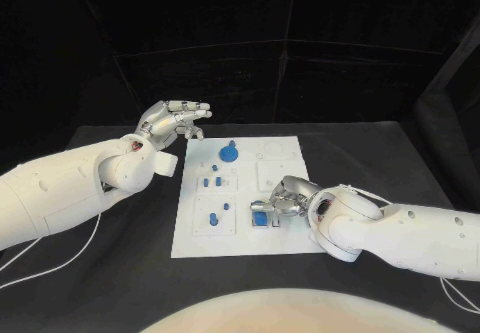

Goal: Assemble the parts on the task board

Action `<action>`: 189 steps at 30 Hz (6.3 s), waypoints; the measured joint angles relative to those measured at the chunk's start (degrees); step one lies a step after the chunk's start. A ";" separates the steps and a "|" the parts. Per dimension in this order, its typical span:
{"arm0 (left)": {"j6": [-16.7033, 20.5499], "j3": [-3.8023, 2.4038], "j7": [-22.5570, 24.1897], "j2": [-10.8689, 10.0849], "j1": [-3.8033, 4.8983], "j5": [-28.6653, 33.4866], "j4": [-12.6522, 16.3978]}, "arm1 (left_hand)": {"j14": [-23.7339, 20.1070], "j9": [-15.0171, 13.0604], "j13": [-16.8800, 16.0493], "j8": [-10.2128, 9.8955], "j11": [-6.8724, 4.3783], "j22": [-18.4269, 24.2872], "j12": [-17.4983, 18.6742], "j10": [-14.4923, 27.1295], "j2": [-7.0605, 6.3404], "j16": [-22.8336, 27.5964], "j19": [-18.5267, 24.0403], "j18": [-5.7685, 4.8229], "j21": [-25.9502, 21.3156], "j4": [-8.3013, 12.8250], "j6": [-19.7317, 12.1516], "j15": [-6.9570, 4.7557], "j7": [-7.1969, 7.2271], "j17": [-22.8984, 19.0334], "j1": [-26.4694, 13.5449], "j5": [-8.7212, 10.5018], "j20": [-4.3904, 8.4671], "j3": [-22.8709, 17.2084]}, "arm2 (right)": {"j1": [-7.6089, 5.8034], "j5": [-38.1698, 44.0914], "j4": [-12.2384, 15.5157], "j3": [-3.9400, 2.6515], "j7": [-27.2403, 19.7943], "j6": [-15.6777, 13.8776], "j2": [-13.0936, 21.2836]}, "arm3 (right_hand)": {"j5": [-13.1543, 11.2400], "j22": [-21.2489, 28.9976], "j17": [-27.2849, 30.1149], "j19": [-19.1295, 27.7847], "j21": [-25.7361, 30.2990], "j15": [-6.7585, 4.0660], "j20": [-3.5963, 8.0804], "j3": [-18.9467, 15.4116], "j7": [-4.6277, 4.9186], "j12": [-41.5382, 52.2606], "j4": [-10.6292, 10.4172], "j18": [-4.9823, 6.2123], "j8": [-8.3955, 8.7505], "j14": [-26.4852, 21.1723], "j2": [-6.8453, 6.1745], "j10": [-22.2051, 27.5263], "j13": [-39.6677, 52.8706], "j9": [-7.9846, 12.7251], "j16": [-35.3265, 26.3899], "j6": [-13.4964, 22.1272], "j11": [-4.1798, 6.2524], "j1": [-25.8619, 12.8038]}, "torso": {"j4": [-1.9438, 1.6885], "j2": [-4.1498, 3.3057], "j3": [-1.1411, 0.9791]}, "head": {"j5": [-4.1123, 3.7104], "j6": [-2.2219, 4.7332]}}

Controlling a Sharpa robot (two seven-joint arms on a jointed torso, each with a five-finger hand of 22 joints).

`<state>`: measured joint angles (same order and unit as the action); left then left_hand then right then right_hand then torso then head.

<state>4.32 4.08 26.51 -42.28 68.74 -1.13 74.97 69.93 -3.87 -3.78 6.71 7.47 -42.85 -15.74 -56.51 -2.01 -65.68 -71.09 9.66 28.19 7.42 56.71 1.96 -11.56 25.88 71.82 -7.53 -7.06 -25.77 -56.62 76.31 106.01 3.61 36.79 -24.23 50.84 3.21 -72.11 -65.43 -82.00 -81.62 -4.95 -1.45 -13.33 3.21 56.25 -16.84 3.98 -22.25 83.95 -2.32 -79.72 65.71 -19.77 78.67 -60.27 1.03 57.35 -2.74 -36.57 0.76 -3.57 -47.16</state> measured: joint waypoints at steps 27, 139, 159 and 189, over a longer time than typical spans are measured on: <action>-0.16 0.02 -0.03 -0.13 0.00 -0.01 -0.02 | 0.00 0.00 0.00 0.00 0.00 -0.01 0.00 0.00 0.00 0.00 0.00 0.00 0.00 0.00 0.00 0.00 0.00 0.00 0.00 0.00 0.00 0.00 | 0.00 1.16 2.85 0.00 -6.04 1.09 5.90 | 10.74 -0.29 -0.01 0.19 0.00 0.25 -0.19 2.64 1.16 -2.69 5.75 0.00 1.91 0.20 2.37 0.72 -0.61 -0.52 -0.30 2.97 -0.73 16.84 | 0.07 0.00 -0.03 | -0.38 -0.08; -1.27 0.12 0.12 -0.65 -0.06 -0.03 0.34 | -0.21 0.00 0.00 0.45 0.20 0.25 -0.67 0.62 0.00 0.00 0.00 0.00 -0.22 -0.23 -0.41 0.21 0.01 -0.22 0.00 0.00 0.00 0.88 | 0.57 1.21 2.10 0.03 -1.25 -0.13 4.86 | 22.64 -1.44 0.03 0.07 0.42 0.86 -0.49 28.07 0.75 -5.61 7.18 0.01 9.80 -0.01 -5.35 0.27 -1.50 1.63 -1.34 -2.01 -0.34 15.54 | 0.75 0.13 0.07 | -0.77 -1.01; -1.31 0.13 0.12 -0.73 -0.05 -0.03 0.38 | -0.21 0.00 0.00 0.45 0.20 0.24 -0.67 0.62 0.00 0.00 0.00 0.00 -0.22 -0.23 -0.41 0.21 0.01 -0.22 0.00 0.00 0.00 0.88 | 0.52 -0.73 -0.47 -0.02 0.91 3.55 2.57 | 22.67 -2.81 -1.49 -0.74 -0.41 0.42 -0.09 25.11 -0.15 -3.95 5.61 0.01 9.77 0.00 -4.60 -1.27 -0.12 1.05 -0.24 -4.59 0.21 11.93 | 0.77 0.12 0.03 | -0.29 -1.24; -1.41 0.14 0.03 -0.55 -0.05 -0.04 0.14 | -0.21 0.00 0.00 0.45 0.20 0.34 -0.66 0.62 0.00 0.00 0.00 0.00 -0.46 -0.22 -0.41 0.21 0.01 -0.29 0.00 0.00 0.00 1.20 | 0.56 -1.04 0.19 0.03 -0.08 1.64 2.36 | 23.57 -2.79 -2.11 -0.94 -0.64 0.01 0.13 24.11 -0.78 -2.74 5.25 0.01 9.62 0.00 -3.06 -1.97 0.99 0.51 0.20 -5.57 0.92 11.42 | 0.84 0.11 -0.01 | -0.20 -1.34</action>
<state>2.91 4.22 26.55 -42.84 68.69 -1.17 75.12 69.71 -3.87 -3.78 7.16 7.68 -42.51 -16.41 -55.89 -2.01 -65.68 -71.09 9.65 27.73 7.20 56.30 2.17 -11.55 25.59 71.82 -7.53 -7.06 -24.57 -56.06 75.27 106.19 3.63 36.71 -22.59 53.20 26.79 -74.91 -67.53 -82.95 -82.26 -4.94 -1.32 10.78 2.42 53.51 -11.59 4.00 -12.63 83.94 -5.38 -81.69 66.70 -19.26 78.87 -65.85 1.94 68.77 -1.90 -36.46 0.76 -3.76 -48.50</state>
